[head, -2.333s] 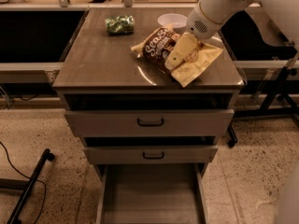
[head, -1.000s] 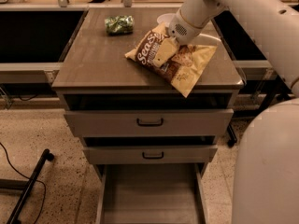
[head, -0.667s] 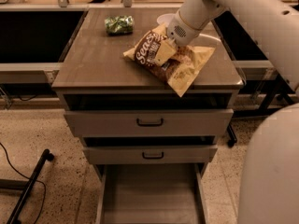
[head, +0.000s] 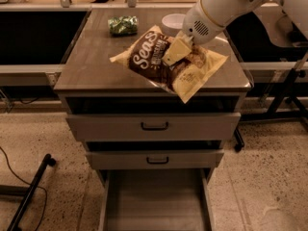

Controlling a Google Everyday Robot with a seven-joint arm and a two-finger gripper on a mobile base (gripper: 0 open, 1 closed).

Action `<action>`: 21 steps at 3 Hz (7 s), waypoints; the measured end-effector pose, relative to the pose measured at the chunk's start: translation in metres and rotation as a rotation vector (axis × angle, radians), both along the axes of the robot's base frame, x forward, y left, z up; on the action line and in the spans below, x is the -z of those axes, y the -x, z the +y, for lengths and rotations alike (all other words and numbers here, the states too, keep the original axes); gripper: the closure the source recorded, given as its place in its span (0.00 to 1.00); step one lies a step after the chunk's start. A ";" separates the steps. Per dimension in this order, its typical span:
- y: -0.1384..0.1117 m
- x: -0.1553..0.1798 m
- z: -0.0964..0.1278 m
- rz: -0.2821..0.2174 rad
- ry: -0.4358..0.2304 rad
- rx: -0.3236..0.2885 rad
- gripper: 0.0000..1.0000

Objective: Place brown chip bag into bottom drawer

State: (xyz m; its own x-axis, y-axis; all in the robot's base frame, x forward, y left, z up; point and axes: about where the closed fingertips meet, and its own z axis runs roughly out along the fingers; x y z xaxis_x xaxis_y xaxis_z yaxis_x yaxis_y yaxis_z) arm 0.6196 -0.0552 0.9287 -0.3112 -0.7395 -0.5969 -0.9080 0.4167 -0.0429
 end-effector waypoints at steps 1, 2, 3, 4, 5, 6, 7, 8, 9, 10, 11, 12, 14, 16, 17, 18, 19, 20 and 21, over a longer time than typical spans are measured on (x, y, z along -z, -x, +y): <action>0.035 -0.003 0.013 -0.017 -0.036 -0.056 1.00; 0.066 0.021 0.027 0.008 -0.077 -0.063 1.00; 0.066 0.021 0.027 0.008 -0.077 -0.063 1.00; 0.074 0.037 0.034 -0.001 -0.104 -0.113 1.00; 0.092 0.066 0.043 -0.008 -0.135 -0.164 1.00; 0.113 0.112 0.052 0.010 -0.193 -0.182 1.00; 0.129 0.147 0.065 0.037 -0.256 -0.203 1.00; 0.129 0.147 0.065 0.036 -0.255 -0.204 1.00; 0.137 0.155 0.067 0.010 -0.229 -0.242 1.00; 0.153 0.166 0.068 -0.019 -0.201 -0.285 1.00; 0.170 0.187 0.065 -0.029 -0.180 -0.317 1.00; 0.180 0.215 0.063 -0.020 -0.171 -0.326 1.00; 0.189 0.296 0.065 0.013 -0.188 -0.309 1.00; 0.190 0.332 0.053 0.029 -0.146 -0.313 1.00; 0.191 0.392 0.027 0.044 -0.124 -0.327 1.00; 0.192 0.427 0.009 0.038 -0.146 -0.312 1.00; 0.192 0.467 0.000 0.056 -0.160 -0.297 1.00; 0.191 0.505 -0.007 0.083 -0.172 -0.271 1.00; 0.189 0.536 -0.017 0.104 -0.179 -0.234 1.00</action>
Offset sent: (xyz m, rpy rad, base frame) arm -0.0966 0.0363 -0.0447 0.1429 0.0220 0.0525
